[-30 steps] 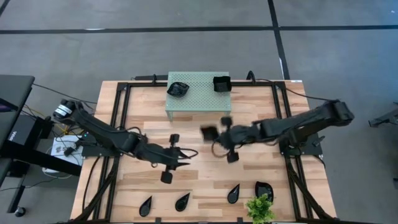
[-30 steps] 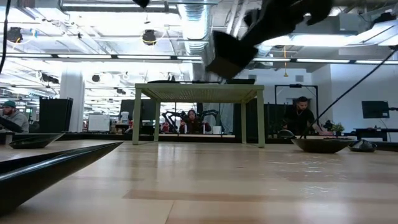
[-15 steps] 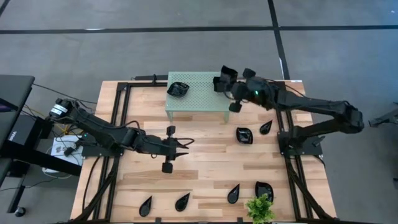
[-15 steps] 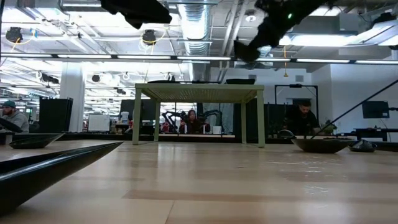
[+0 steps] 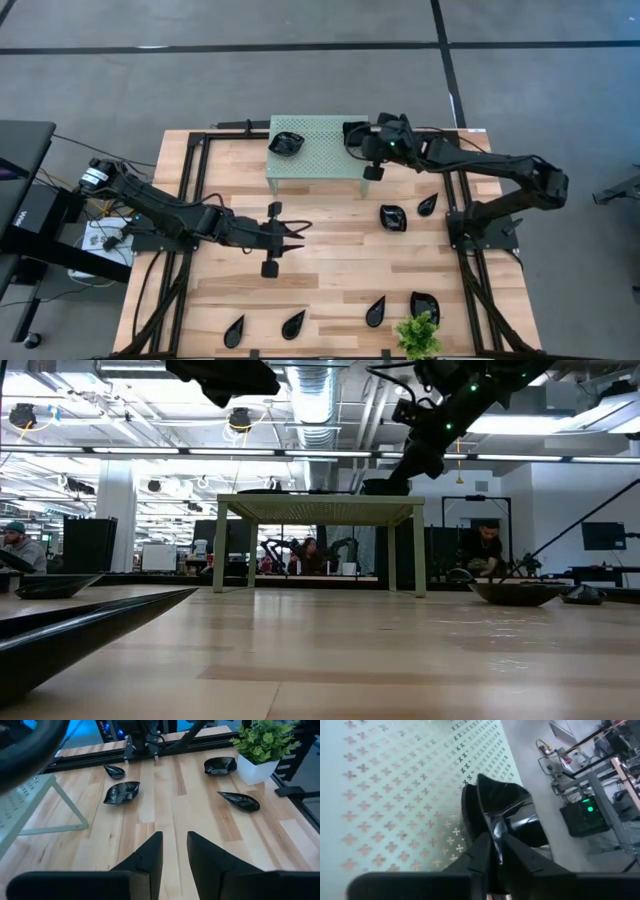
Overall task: Pick & Place Mini shaped plates
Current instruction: Stack the distorted square plate on top of the other distorted square plates on the shelf, then stack the leaf-shaped plate on top of the other leaf-shaped plates on the shelf
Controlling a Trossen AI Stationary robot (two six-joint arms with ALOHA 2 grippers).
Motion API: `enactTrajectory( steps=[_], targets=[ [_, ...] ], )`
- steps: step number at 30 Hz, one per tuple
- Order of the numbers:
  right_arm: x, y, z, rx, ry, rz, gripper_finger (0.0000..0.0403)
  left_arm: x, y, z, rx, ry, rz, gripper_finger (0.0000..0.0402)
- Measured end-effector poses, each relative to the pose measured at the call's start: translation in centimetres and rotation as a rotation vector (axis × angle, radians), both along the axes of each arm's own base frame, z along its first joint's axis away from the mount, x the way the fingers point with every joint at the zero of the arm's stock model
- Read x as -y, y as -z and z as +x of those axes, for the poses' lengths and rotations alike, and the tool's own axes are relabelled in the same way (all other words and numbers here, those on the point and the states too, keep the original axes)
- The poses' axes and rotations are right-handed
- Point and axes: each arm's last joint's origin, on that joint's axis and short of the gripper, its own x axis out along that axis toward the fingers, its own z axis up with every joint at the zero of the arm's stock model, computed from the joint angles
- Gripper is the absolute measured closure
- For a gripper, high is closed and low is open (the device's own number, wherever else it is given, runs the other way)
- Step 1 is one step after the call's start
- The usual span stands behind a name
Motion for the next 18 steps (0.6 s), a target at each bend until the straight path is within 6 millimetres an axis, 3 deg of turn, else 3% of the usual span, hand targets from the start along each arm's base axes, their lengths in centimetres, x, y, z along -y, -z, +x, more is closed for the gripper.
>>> enactTrajectory(
  steps=[6,11,14,18],
  targets=[
    [-1.3,-1.1,-0.2,0.074,0.025,0.009,0.0307,0.0,0.0,0.0,0.000,-0.013,-0.030,0.0312],
    [-4.4,-2.4,-1.0,0.092,-0.009,0.005,0.0290,0.0,0.2,-0.1,-0.002,-0.031,-0.071,0.0312],
    [-7.0,-2.7,-2.0,0.111,-0.051,0.124,0.0290,0.0,0.6,-0.1,-0.005,-0.045,-0.100,0.0312],
    [-10.4,-1.6,-4.0,-0.011,-0.091,0.359,0.0296,-0.1,1.2,-0.3,-0.016,-0.065,-0.140,0.0312]
  ],
)
